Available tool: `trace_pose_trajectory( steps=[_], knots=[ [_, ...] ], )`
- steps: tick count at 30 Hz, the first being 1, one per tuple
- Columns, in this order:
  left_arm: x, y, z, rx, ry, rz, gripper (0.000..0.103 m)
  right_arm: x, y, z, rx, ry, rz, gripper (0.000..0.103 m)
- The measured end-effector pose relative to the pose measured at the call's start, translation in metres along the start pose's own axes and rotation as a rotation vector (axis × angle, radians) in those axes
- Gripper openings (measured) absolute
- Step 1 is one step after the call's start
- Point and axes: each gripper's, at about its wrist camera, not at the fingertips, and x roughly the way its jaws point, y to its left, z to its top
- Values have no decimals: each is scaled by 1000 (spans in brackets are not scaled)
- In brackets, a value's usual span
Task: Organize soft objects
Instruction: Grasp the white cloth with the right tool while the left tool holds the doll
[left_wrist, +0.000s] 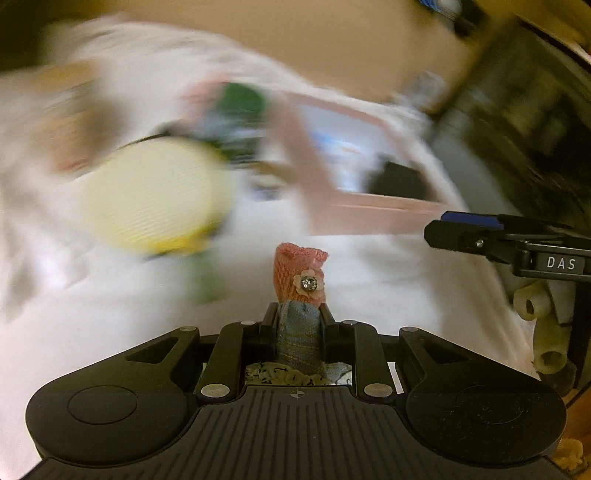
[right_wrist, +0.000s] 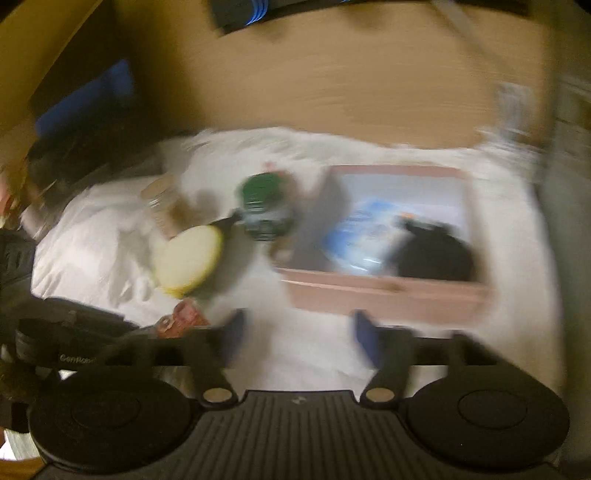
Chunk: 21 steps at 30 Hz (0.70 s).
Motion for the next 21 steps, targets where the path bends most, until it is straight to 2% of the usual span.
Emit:
trace_pose_trajectory(
  steps=[3, 5, 7, 10, 14, 15, 16, 17, 19, 21],
  knots=[
    [-30, 51, -14, -112, -49, 113, 23, 43, 49, 23, -70, 15, 63, 74],
    [-52, 85, -20, -187, -88, 181, 23, 71, 87, 41, -111, 18, 113, 87],
    [-73, 115, -26, -247, -128, 238, 23, 98, 124, 56, -159, 21, 183, 87],
    [-97, 150, -32, -313, -174, 278, 23, 152, 175, 73, -222, 77, 270, 87],
    [-113, 185, -35, -367, -197, 304, 23, 227, 225, 74, -288, 157, 211, 86],
    [-115, 192, -35, -378, -196, 311, 23, 240, 231, 72, -306, 174, 192, 83],
    [-116, 193, -35, -382, -197, 314, 23, 253, 236, 69, -322, 200, 173, 65],
    [-117, 195, -34, -381, -198, 312, 23, 265, 239, 67, -328, 243, 156, 29],
    [-117, 198, -33, -372, -200, 302, 23, 265, 242, 70, -317, 242, 131, 17],
    [-119, 199, -30, -356, -199, 290, 23, 249, 240, 79, -283, 229, 159, 12]
  ],
)
